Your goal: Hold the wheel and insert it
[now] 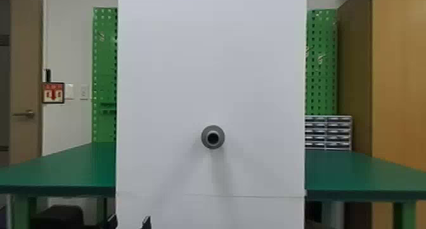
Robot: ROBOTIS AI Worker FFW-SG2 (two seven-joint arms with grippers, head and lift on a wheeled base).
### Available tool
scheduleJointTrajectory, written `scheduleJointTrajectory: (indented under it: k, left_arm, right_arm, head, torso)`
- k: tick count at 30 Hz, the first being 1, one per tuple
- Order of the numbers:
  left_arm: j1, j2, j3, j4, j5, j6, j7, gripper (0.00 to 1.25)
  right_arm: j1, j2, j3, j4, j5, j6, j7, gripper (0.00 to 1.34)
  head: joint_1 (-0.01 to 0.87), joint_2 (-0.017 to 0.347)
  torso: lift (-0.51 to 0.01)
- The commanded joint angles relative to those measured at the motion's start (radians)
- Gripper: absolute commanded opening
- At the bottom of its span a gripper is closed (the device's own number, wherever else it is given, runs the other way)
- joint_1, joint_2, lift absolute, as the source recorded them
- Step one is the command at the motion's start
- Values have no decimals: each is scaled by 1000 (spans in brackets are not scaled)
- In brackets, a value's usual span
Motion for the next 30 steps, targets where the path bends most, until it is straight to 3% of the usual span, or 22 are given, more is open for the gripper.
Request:
scheduleJointTrajectory:
  k: [1, 11, 30]
  left_arm:
    - [-1, 0, 0, 0, 0, 0, 0, 732]
    - [-1, 0, -2, 0, 0, 0, 0, 732]
    - [1, 0, 0, 0, 0, 0, 0, 732]
  right_arm:
    - [0, 3, 0, 0, 4, 2, 0, 184]
    - [-6, 5, 2, -17, 5, 12, 0, 184]
    - [-60, 22, 2, -242, 43, 284, 0, 184]
  head:
    - [2, 67]
    - [2, 67]
    - [3, 67]
  torso:
    - [-483]
    - [-483]
    - [-483]
